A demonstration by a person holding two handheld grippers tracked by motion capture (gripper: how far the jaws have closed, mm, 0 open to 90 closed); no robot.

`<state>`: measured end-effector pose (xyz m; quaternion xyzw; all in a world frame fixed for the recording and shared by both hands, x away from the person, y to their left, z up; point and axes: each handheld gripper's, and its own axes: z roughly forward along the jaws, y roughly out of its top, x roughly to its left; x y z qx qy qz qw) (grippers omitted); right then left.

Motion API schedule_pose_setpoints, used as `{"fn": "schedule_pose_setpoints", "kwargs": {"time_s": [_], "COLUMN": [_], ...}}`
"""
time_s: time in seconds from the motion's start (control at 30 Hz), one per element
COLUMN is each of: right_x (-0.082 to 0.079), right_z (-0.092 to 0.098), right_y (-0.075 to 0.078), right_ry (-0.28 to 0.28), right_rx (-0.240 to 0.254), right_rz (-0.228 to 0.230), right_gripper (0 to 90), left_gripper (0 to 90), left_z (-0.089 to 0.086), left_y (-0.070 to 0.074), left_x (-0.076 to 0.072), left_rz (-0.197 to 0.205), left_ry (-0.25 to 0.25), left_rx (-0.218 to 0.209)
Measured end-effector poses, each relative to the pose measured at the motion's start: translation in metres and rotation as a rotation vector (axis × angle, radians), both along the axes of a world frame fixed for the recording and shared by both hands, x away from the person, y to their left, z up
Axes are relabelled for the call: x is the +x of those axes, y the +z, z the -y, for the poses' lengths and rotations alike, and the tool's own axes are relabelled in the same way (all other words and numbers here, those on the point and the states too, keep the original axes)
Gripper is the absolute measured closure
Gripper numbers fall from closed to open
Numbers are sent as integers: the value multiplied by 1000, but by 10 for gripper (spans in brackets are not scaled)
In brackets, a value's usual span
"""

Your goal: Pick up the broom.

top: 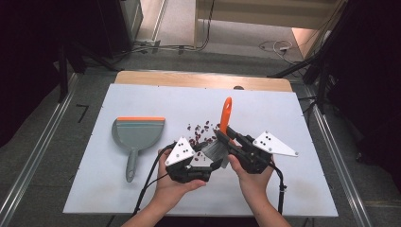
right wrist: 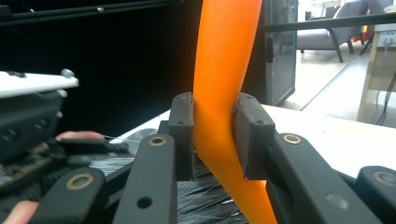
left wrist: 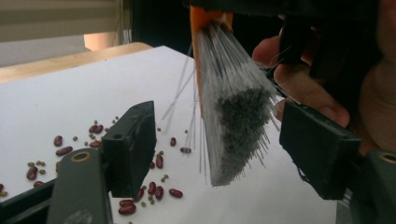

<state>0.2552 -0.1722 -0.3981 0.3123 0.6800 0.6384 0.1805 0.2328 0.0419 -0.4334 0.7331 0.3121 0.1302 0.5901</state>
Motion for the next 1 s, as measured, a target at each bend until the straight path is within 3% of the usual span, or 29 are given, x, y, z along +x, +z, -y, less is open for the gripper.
{"fn": "schedule_pose_setpoints", "kwargs": {"time_s": [0.17,0.23,0.3,0.43,0.53,0.57,0.63,0.8,0.83,0.9,1.0], "right_x": [-7,-9,-10,-11,-12,-13,-13,-13,-12,-10,-8], "right_z": [-9,-10,-11,-10,-11,-12,-13,-14,-14,-13,-7], "right_y": [1,2,2,1,0,-1,-2,-3,-4,-4,-2], "right_ry": [20,26,22,20,5,0,-5,-2,4,27,87], "right_rx": [3,5,7,24,23,18,17,8,8,15,39], "right_rz": [12,12,14,4,-2,2,3,6,2,-13,-4], "right_gripper": [690,690,690,690,690,690,689,686,683,673,524], "left_gripper": [412,490,539,641,688,758,802,850,853,858,861], "left_z": [4,4,5,4,2,2,1,-1,-3,-7,-12], "left_y": [-3,-4,-4,-6,-6,-6,-6,-5,-4,-3,-2], "left_x": [0,-1,-2,1,2,2,2,3,4,5,7], "left_rz": [-33,-27,-20,-63,-68,-70,-68,-59,-62,-64,-61], "left_ry": [-16,-15,-9,5,3,-5,-2,-17,-26,-37,-44], "left_rx": [4,2,3,4,2,0,3,31,51,52,44]}}
